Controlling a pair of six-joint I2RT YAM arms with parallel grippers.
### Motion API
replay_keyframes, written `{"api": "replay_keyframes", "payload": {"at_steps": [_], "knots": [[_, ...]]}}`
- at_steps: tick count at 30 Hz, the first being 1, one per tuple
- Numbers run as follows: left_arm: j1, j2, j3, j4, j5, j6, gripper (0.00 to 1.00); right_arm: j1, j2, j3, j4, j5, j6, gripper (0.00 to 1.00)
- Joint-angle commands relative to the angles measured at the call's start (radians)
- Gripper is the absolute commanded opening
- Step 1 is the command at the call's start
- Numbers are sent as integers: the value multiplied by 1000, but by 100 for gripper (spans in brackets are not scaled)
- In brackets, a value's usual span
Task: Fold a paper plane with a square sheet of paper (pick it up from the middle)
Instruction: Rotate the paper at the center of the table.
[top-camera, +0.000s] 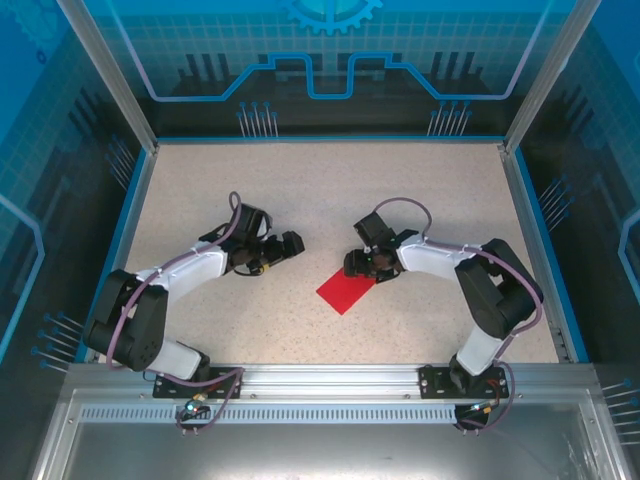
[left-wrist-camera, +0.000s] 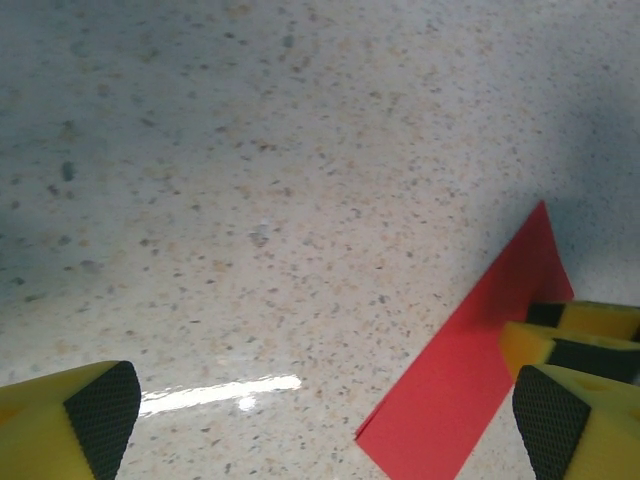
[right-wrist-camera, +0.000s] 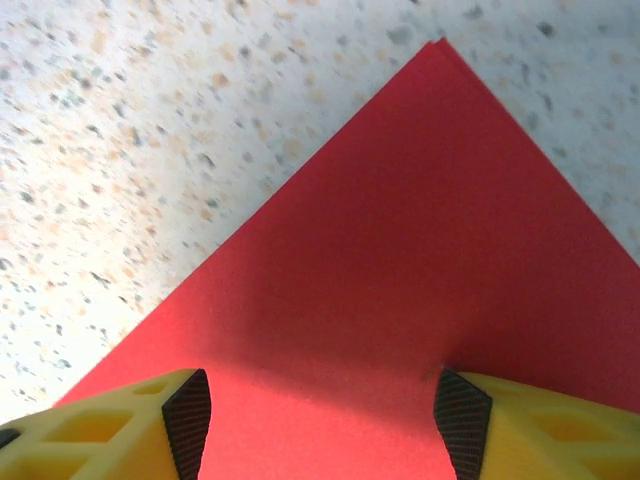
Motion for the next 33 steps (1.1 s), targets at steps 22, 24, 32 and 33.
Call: {"api": "replay_keyframes", "payload": {"at_steps": [22,24,32,33], "knots": [[-201,83,-85,82,190,-238,65,-39,178,169,171,-207,-95,48],[-217,90,-81,77,190,-244,64,-44,204,184,165,-198,-86,47],[-241,116,-95,114,208,-286,60,-80,235,147,201,-217,-21,47],[-242,123,-94,126,216,-289,60,-84,241,136,205,-223,-9,47]]}}
